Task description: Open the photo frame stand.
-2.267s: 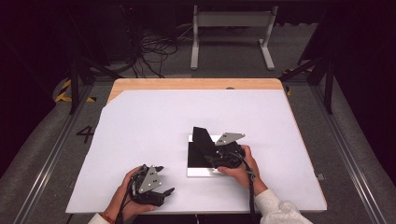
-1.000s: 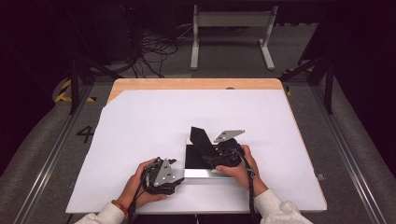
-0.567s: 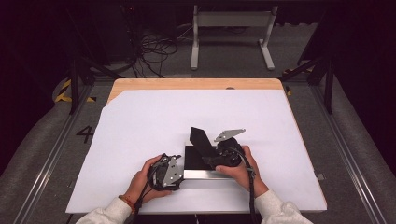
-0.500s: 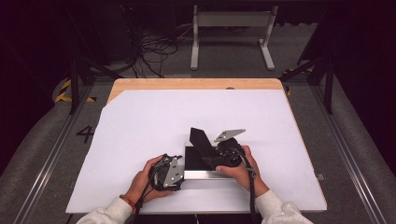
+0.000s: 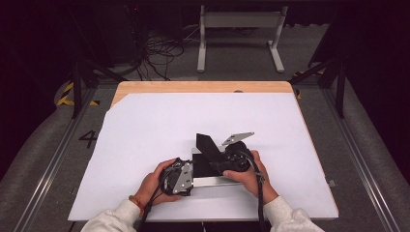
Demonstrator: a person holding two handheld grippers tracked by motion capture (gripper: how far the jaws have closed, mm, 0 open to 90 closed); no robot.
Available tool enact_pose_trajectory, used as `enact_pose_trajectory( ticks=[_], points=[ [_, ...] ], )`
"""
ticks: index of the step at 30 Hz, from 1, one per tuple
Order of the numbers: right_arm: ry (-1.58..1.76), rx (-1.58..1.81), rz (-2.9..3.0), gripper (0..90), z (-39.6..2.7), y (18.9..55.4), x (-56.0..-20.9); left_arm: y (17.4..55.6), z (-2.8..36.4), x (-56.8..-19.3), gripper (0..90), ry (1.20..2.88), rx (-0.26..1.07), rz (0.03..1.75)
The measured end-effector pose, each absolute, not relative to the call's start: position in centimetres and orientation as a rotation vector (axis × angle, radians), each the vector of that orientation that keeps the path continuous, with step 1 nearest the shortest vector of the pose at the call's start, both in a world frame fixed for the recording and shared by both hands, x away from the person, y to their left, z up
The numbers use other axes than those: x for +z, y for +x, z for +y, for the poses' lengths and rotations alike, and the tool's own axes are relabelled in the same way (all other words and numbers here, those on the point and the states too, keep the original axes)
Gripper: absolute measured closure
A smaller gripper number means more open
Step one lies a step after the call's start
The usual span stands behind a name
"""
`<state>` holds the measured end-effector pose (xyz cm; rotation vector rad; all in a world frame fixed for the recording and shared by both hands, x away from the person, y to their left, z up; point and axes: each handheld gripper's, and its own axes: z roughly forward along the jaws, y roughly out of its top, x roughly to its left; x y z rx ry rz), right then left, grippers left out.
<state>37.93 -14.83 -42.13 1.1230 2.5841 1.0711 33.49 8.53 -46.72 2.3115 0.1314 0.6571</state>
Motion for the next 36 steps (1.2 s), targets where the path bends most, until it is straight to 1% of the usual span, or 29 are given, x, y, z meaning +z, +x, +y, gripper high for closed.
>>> enact_pose_trajectory(
  ticks=[2, 3, 4, 7, 10, 13, 17, 19, 23, 24, 25, 26, 27, 29, 30, 31, 33, 34, 35, 36],
  points=[
    [1.131, 1.059, 2.583, 43.9, -14.8, 37.9, -42.1, 33.5, 8.6, -46.7, 38.4, 2.315, 0.673, 0.149],
    [1.133, 1.044, 2.582, 44.0, -14.6, 37.7, -42.0, 33.6, 8.7, -46.7, 40.6, 2.313, 0.690, 0.159],
    [1.146, 1.048, 2.589, 44.0, -14.6, 37.7, -41.9, 33.7, 8.8, -46.6, 42.8, 2.292, 0.739, 0.218],
    [1.156, 1.037, 2.589, 44.0, -14.4, 37.5, -41.5, 33.8, 9.1, -46.6, 44.5, 2.261, 0.714, 0.262],
    [1.153, 1.034, 2.595, 44.1, -14.2, 37.3, -41.7, 33.7, 8.8, -46.9, 43.6, 2.307, 0.729, 0.212],
    [1.145, 1.008, 2.596, 44.0, -13.9, 37.3, -42.0, 33.5, 8.6, -46.9, 41.7, 2.310, 0.739, 0.174],
    [1.154, 1.012, 2.604, 44.0, -13.8, 37.4, -42.0, 33.6, 8.6, -46.8, 46.0, 2.321, 0.719, 0.143],
    [1.151, 1.015, 2.610, 44.0, -13.8, 37.5, -42.0, 33.7, 8.7, -46.8, 46.2, 2.322, 0.720, 0.127],
    [1.156, 1.028, 2.615, 43.1, -14.0, 37.5, -41.8, 34.1, 8.9, -46.6, 50.1, 2.326, 0.706, 0.139],
    [1.134, 1.018, 2.631, 39.5, -14.3, 37.5, -41.7, 34.6, 9.4, -46.6, 59.9, 2.325, 0.625, 0.162],
    [1.134, 1.018, 2.631, 39.5, -14.3, 37.5, -41.7, 34.6, 9.4, -46.6, 69.1, 2.325, 0.625, 0.162],
    [1.108, 0.991, 2.645, 36.6, -14.4, 37.5, -41.6, 34.9, 9.6, -46.7, 69.1, 2.331, 0.552, 0.161],
    [1.085, 0.983, 2.646, 37.6, -14.8, 37.4, -41.5, 35.0, 9.4, -46.9, 75.6, 2.322, 0.537, 0.167],
    [1.099, 0.992, 2.665, 37.7, -15.0, 37.4, -41.7, 35.0, 9.3, -46.8, 72.9, 2.301, 0.528, 0.164],
    [1.086, 0.981, 2.674, 38.3, -14.8, 37.4, -42.1, 35.0, 9.1, -46.7, 72.9, 2.290, 0.513, 0.168],
    [1.088, 0.950, 2.655, 38.8, -14.3, 37.4, -42.8, 34.8, 8.6, -46.6, 67.8, 2.327, 0.515, 0.132],
    [1.064, 0.910, 2.661, 39.3, -13.9, 37.5, -42.9, 34.7, 8.5, -46.6, 66.3, 2.325, 0.529, 0.140],
    [1.067, 0.901, 2.663, 39.4, -13.8, 37.5, -43.0, 34.8, 8.6, -46.6, 63.5, 2.328, 0.520, 0.145],
    [1.063, 0.903, 2.660, 39.4, -13.8, 37.5, -43.1, 34.7, 8.8, -46.5, 62.1, 2.342, 0.533, 0.133],
    [1.059, 0.911, 2.655, 39.5, -13.9, 37.5, -43.1, 34.6, 8.9, -46.5, 58.8, 2.341, 0.550, 0.134]
  ],
)
